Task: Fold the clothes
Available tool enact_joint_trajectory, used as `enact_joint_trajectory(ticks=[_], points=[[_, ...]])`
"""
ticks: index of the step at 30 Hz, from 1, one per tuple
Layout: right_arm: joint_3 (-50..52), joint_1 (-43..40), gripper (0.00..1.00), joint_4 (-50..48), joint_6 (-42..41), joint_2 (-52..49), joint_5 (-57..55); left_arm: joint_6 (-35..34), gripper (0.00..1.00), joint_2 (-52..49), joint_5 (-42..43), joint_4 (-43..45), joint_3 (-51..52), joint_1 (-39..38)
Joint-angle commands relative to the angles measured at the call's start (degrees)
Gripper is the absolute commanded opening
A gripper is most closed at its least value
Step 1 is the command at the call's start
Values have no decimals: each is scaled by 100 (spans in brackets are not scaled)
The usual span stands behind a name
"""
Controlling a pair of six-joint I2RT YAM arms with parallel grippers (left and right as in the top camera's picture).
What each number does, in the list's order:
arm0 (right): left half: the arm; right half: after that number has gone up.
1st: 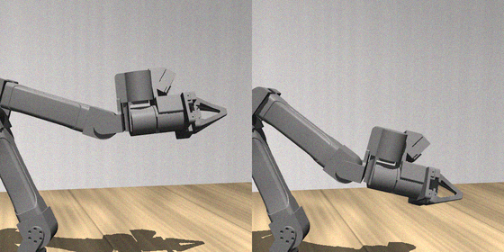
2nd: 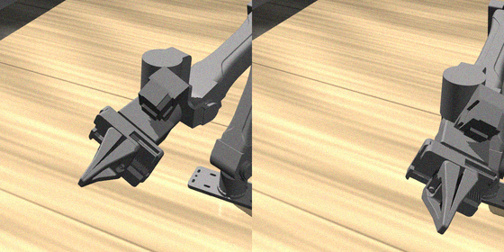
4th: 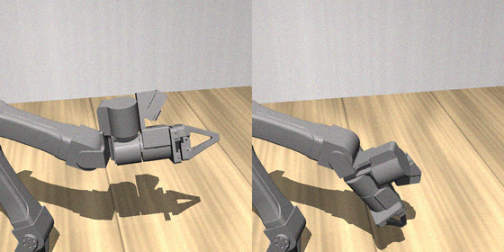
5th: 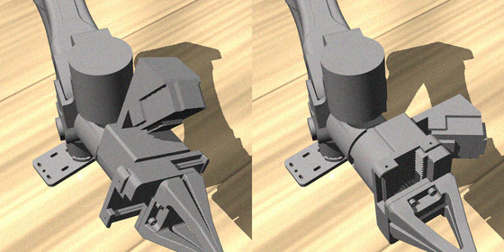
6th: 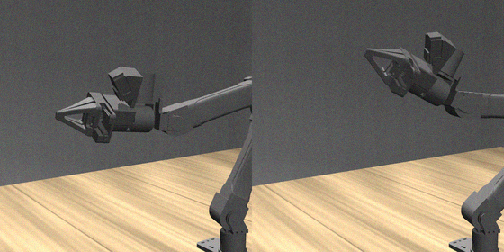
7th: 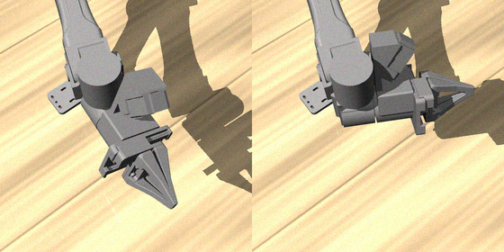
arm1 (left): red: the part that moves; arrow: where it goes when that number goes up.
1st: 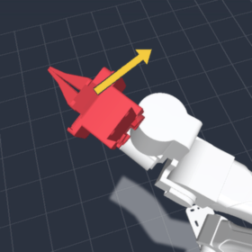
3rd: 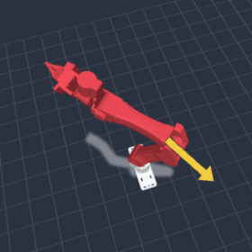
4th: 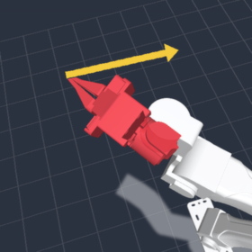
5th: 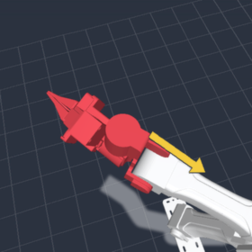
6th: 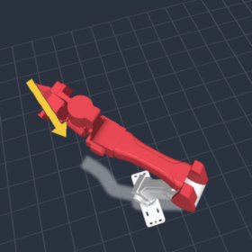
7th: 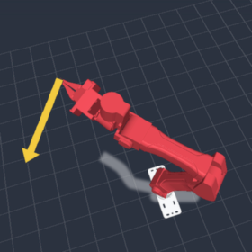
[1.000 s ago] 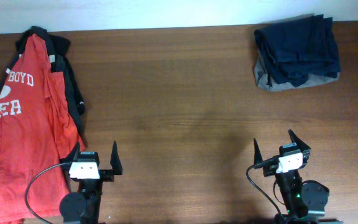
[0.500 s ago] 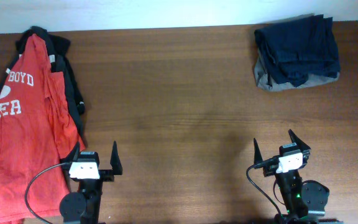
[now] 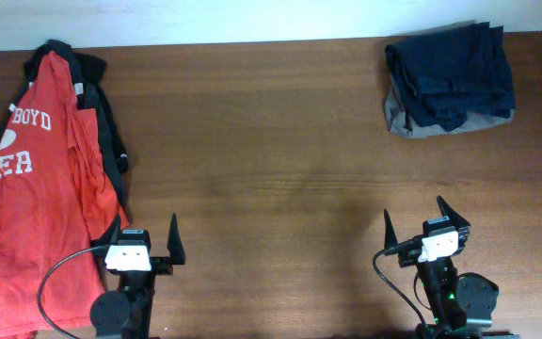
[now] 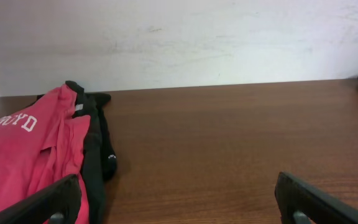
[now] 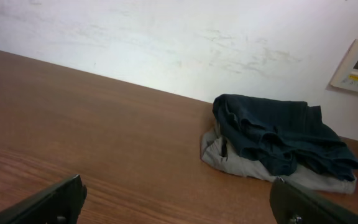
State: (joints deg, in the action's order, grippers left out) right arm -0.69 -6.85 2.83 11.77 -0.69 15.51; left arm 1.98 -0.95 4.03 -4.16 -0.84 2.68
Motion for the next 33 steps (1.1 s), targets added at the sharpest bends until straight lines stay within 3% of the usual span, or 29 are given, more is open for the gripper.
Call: enact_joint_trajectory(ticks=[1, 7, 12, 18, 28, 33], points=[[37, -35, 99, -26, -72, 33, 42, 133, 99, 61, -50, -20, 33, -22], [37, -31, 99, -181, -74, 33, 289, 129, 99, 61, -11, -11, 31, -24], [-35, -31, 99, -540, -140, 33, 730, 129, 99, 59, 24, 498, 31, -24], [-715, -31, 99, -546, -140, -345, 723, 129, 99, -295, 13, 885, -269, -22], [-3034, -31, 99, -415, -140, -3233, 1749, 131, 99, -2610, 13, 761, -2061, -24], [-4505, -31, 99, 212, -181, -4968, 2420, 162, 99, -4212, 208, -70, -3633, -22]])
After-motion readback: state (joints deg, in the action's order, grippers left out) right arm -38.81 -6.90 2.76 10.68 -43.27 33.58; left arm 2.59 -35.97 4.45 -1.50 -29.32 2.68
